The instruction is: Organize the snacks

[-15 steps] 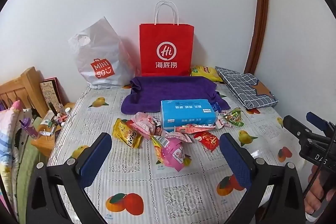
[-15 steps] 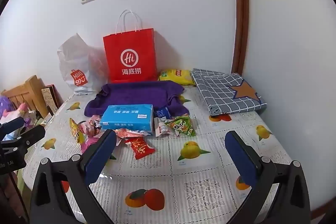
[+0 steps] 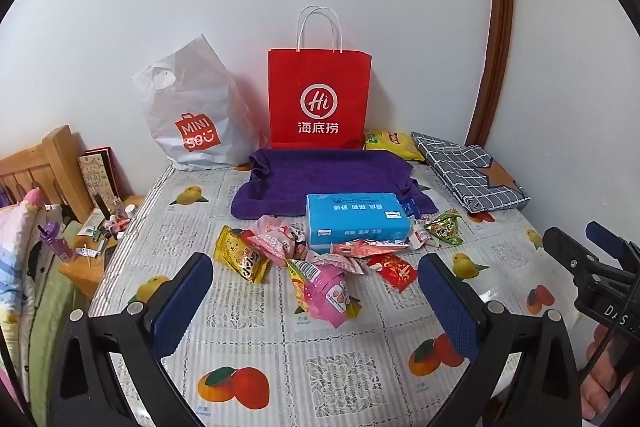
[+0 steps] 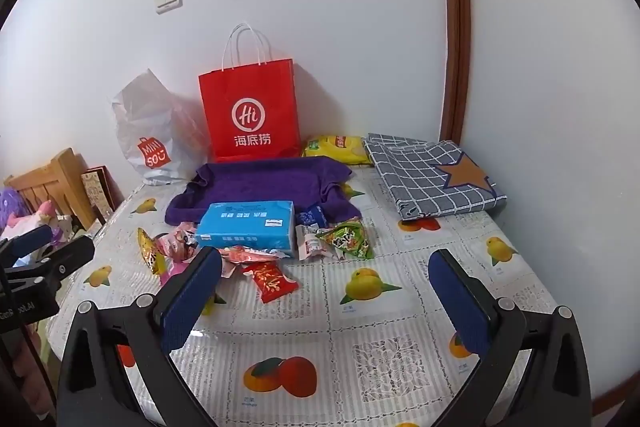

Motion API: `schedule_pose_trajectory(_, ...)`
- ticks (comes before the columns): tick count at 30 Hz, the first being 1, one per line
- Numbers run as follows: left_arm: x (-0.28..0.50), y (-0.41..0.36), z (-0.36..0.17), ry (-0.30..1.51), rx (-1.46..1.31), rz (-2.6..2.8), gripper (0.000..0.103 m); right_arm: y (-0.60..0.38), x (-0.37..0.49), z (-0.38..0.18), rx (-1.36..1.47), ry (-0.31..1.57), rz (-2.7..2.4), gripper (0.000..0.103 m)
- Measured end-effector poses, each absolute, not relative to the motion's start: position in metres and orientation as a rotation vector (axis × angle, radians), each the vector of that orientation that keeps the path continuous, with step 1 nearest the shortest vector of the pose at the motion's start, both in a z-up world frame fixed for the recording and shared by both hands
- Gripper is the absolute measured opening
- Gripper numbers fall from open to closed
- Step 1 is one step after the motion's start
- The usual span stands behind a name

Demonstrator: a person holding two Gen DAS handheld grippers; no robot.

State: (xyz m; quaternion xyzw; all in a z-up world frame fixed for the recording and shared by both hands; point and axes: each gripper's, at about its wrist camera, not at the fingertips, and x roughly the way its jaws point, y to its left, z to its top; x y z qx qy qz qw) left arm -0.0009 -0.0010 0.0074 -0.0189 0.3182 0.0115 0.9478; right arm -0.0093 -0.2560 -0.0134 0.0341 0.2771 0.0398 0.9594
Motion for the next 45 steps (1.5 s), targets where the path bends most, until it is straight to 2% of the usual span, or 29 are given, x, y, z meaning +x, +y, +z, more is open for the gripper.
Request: schedule_pose_trajectory(45, -0.002, 0.005, 0.007, 0.639, -0.061, 0.025, 0.103, -0.247, -0.009, -0.011, 0.053, 0.560, 0.089, 0.102)
